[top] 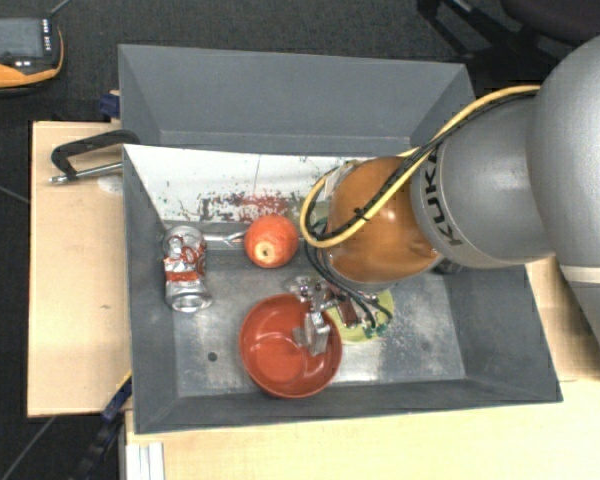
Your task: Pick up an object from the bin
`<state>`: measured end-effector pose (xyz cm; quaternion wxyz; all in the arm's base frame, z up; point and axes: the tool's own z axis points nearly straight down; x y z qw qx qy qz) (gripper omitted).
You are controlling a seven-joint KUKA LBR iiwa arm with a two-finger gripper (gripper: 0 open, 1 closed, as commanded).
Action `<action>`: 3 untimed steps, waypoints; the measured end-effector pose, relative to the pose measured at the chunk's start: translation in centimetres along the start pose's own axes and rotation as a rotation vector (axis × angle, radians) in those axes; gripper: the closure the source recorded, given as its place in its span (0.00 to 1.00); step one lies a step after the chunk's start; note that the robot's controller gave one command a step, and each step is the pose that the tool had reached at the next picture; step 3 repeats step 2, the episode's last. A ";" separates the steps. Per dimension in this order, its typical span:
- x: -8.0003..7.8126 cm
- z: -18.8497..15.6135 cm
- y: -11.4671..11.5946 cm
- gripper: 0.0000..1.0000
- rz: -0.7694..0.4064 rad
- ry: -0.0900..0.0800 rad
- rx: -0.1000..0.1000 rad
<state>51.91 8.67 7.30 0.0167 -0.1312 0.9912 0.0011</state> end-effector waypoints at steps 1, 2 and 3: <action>-4.8 -7.8 0.7 1.00 -0.326 -0.012 0.001; -6.5 -17.9 -0.1 1.00 -0.285 -0.019 0.001; -6.5 -17.9 -0.1 1.00 -0.285 -0.019 0.001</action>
Offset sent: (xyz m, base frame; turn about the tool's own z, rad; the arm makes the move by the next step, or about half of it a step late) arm 0.0394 0.0168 0.0771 -0.3267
